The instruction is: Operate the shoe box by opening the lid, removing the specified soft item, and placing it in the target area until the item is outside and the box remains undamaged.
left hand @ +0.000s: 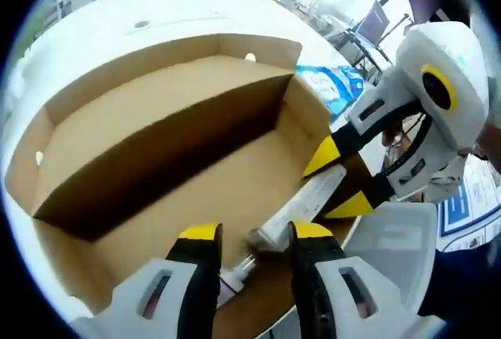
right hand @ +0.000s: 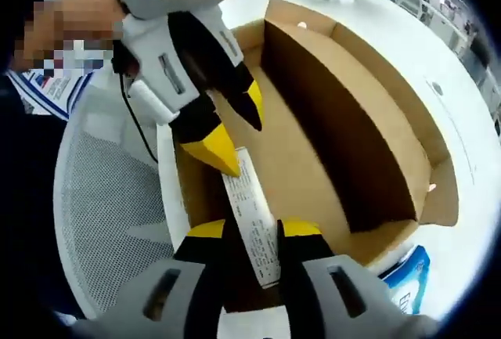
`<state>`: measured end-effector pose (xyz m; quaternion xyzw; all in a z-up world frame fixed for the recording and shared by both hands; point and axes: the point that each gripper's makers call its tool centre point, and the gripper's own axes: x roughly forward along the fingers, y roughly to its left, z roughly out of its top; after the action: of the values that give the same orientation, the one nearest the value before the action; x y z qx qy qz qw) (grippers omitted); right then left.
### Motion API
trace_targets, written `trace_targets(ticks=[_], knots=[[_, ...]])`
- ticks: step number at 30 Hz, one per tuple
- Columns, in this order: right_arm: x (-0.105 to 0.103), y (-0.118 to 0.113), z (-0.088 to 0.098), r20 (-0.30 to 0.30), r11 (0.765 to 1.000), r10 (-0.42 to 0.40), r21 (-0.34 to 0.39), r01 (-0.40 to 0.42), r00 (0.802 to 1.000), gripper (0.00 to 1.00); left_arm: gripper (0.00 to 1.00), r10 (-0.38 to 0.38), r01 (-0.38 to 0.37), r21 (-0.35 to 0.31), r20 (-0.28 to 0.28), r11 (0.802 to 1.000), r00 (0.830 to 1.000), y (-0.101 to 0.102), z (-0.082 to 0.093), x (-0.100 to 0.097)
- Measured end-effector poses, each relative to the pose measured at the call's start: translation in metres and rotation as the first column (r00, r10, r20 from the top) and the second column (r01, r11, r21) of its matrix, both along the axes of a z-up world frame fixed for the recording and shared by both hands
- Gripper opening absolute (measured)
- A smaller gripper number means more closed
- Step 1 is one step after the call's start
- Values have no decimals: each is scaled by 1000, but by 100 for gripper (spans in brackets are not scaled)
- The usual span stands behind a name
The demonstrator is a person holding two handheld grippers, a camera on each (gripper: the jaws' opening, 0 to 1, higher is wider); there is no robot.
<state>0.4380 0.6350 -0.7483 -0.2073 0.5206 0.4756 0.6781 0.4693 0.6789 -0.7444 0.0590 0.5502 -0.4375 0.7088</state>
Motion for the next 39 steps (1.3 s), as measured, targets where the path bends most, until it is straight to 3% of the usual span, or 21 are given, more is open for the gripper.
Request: trace_targets(ticks=[4,9,19,23,24,29,31,34,37,39], knots=[[0,-2,-13,-28,996,81,-40,-82,996,21,32,-1,1,-3,-5,1000,1000,-1,0,-1],[-9,3,-22,-77,990,138,-29,-140,987,20,31,-19,19,1,-1,1000,1000,-1,0,-6],[-15,5,-18,-59,974,225,11,-225,973,17,30,9,-8,-50,20,999,1000,8,12,-6],[-13,10,-8,-23,971,240,28,-239,971,17,30,78,-74,-101,38,992,996,21,23,-1],[-8,11,-4,8,971,238,29,-238,971,17,30,105,-98,-125,49,987,993,22,27,2],[-2,10,11,34,975,220,32,-221,975,17,26,226,-211,-209,50,955,973,35,38,9],[-1,10,19,45,974,222,29,-223,974,17,25,219,-195,-232,85,953,972,38,44,8],[3,9,31,74,975,218,26,-220,973,17,24,216,-152,-305,188,940,958,37,60,9],[2,9,41,88,976,213,24,-215,973,17,27,152,-54,-341,267,938,952,32,70,-3],[0,8,47,94,975,217,20,-220,972,17,29,109,24,-367,338,930,935,28,80,-11]])
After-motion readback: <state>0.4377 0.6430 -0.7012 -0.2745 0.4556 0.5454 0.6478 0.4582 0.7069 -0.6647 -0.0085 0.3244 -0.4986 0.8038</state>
